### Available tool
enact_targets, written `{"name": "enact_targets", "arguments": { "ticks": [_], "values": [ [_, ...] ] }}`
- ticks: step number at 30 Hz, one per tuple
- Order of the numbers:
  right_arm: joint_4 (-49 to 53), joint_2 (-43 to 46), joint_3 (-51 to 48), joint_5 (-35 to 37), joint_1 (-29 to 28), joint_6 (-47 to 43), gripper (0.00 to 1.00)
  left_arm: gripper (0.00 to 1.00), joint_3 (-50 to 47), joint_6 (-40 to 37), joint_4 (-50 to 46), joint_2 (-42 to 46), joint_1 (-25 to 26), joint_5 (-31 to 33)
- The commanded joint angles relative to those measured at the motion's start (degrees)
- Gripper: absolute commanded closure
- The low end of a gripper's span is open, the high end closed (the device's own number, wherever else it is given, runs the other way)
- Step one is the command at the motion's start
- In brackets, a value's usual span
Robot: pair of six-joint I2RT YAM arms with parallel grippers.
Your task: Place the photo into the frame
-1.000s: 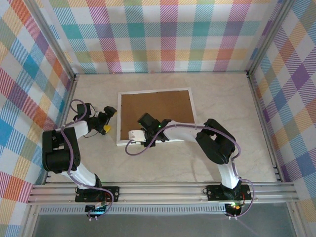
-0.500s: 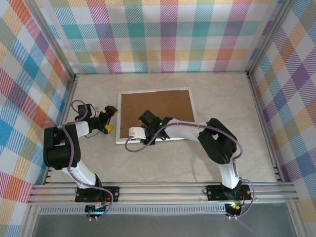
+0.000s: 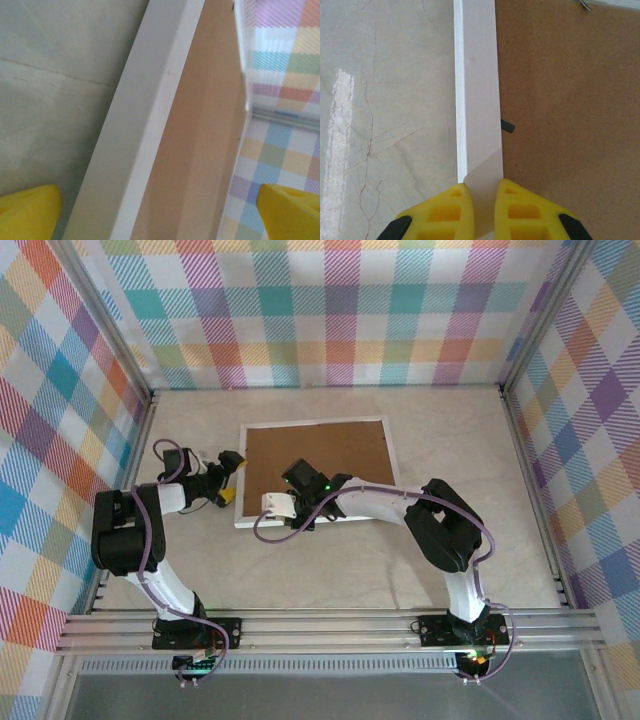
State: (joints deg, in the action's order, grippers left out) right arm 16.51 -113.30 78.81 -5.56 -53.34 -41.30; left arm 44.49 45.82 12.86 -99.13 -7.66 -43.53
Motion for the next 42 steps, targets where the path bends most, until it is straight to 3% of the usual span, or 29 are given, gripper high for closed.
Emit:
{"name": "enact_targets", "arguments": {
  "ticks": [1,20,28,42],
  "values": [
    [-2.2,3.1,3.4,-2.2,0.7,1.3,1.00,0.00,-0.4,0.4,0.4,-2.2,2.2,-4.1],
    [-2.1,3.5,5.3,-3.9,1.8,2.3,1.00,0.05,-0.9,4.3,7.4,-3.3,3.0,-8.7],
    [-4.0,2.2,4.0,-4.6,2.1,3.5,1.00,0.27,-2.6,8.4,16.8,-4.1,3.7,-10.8],
    [-6.3,0.4,1.4,-4.2,2.8,5.0,1.00,0.61,-2.8,9.2,17.7,-3.7,4.8,-10.9]
  ]
}}
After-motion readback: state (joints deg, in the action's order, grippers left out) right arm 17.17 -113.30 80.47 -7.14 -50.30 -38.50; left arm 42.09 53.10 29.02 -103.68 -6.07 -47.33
